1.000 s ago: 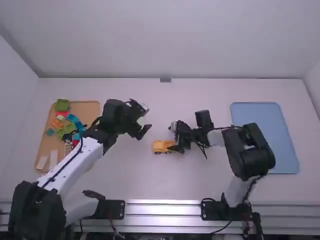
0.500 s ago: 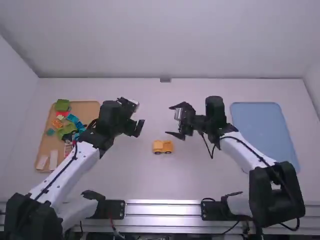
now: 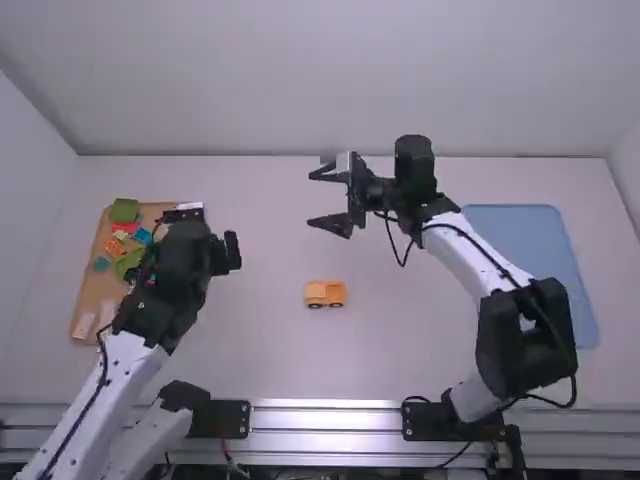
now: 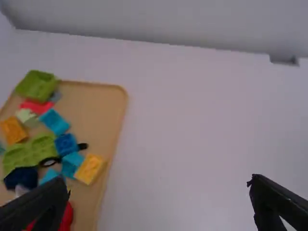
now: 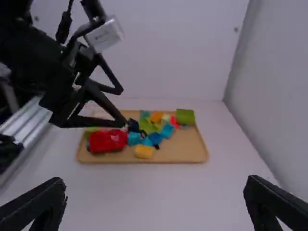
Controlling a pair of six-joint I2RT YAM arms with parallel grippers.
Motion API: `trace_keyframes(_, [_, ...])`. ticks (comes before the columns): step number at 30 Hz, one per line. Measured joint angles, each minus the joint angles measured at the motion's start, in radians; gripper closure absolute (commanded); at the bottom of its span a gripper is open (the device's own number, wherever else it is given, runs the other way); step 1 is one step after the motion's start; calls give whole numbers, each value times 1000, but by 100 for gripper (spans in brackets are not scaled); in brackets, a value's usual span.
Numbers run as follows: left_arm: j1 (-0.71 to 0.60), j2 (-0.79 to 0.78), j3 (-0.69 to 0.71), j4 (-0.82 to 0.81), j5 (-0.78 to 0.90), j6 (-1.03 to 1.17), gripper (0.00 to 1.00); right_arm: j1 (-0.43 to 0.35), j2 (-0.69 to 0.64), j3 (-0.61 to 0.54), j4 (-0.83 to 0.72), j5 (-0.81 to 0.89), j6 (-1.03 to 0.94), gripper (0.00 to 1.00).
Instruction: Assemble lego blocks to make yellow taxi
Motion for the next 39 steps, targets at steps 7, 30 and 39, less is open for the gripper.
trace_keyframes(7, [98,-212,0,-130,-84,-112,1,58,30,8,62,-11,55,1])
trace_keyframes(30, [768,74,301,-350,14,-159,1,75,30,9,113,60,132,1])
trace_keyframes(39, [989,523,586,-428,463,109,3,23,30,9,115,65,130,1])
